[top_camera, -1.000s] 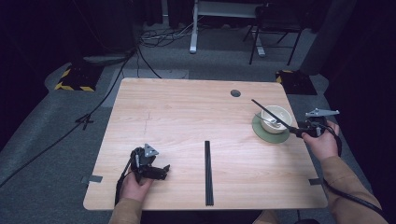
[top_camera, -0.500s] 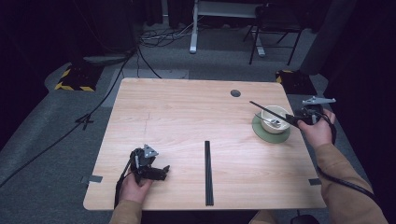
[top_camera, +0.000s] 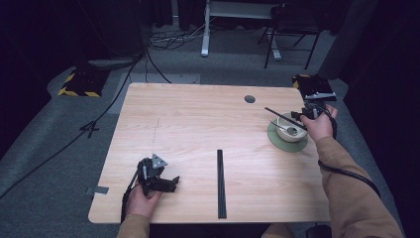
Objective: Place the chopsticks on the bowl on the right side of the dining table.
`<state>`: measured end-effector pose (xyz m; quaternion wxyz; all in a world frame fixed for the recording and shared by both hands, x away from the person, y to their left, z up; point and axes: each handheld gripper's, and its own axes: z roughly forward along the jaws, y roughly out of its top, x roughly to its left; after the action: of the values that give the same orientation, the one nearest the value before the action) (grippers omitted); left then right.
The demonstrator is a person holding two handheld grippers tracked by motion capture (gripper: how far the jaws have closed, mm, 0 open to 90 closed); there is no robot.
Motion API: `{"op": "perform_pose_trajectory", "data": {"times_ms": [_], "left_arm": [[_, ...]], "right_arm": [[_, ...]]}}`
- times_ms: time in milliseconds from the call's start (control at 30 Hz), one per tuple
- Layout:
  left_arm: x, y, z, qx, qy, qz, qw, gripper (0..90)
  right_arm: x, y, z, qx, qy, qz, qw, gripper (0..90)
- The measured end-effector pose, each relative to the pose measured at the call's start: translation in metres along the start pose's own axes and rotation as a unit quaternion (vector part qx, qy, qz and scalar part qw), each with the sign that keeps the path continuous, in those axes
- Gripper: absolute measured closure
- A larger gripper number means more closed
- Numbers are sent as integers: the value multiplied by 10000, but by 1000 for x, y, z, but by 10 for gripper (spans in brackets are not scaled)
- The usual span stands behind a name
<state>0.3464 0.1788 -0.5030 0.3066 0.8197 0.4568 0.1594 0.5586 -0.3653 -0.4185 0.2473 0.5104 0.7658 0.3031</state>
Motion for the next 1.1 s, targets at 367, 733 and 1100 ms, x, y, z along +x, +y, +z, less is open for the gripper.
{"op": "perform_pose_trajectory", "data": {"times_ms": [367,733,1100], "left_arm": [[0,1,1,-24,-54,-9,10000,3],[1,1,1,-11,-43,17,10000,3],[1,1,1,-9,-40,17,10000,3]], "right_arm": [[13,-2,3,89,305,-119,9994,451],[8,-11,-33,-306,394,-298,9983,440],[-2,-45,-52,-134,51,-591,9982,387]]}}
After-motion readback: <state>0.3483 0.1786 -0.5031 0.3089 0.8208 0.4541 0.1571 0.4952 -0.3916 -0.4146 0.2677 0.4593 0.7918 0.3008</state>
